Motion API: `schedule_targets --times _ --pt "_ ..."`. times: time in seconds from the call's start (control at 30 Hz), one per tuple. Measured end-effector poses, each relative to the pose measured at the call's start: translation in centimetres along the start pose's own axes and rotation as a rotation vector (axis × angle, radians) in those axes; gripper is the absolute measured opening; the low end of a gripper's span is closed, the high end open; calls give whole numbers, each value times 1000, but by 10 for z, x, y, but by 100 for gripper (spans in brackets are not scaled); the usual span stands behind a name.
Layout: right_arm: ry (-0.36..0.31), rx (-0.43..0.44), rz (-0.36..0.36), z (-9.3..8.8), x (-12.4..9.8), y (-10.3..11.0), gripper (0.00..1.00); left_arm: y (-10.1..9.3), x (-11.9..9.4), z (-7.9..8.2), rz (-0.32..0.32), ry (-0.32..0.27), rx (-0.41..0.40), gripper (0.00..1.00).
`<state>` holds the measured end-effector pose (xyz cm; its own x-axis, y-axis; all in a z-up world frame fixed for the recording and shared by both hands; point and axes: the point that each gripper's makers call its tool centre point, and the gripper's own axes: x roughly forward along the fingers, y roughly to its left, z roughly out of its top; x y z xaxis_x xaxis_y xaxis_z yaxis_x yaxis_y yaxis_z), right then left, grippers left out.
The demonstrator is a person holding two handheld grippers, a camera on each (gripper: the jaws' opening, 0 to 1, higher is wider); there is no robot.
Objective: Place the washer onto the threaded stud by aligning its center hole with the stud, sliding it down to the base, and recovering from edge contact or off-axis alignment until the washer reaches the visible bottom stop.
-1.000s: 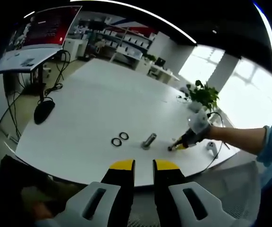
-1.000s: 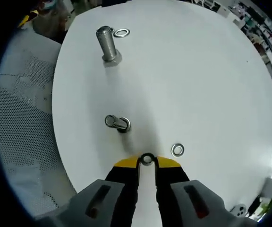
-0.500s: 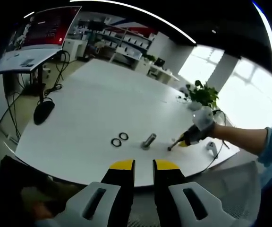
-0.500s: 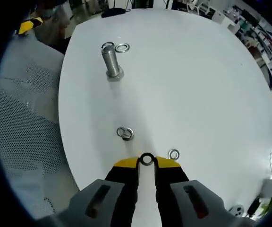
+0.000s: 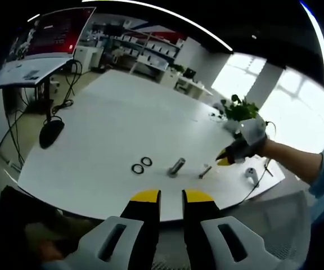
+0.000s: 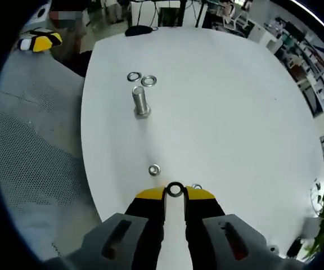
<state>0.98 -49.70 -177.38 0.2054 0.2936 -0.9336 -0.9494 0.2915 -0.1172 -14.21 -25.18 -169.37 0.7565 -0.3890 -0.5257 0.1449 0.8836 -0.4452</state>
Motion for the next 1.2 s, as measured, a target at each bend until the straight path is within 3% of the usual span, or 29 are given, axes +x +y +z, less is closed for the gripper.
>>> schedule_targets --times 0.2,0.4,1.2 --pt "-33 -12 10 13 -10 6 13 0 0 1 -2 -5 -2 12" --pt "-32 -32 36 17 -6 17 13 -1 0 0 -3 -2 -1 12" --pt "29 -38 94 13 22 25 13 0 0 0 -1 -2 0 12"
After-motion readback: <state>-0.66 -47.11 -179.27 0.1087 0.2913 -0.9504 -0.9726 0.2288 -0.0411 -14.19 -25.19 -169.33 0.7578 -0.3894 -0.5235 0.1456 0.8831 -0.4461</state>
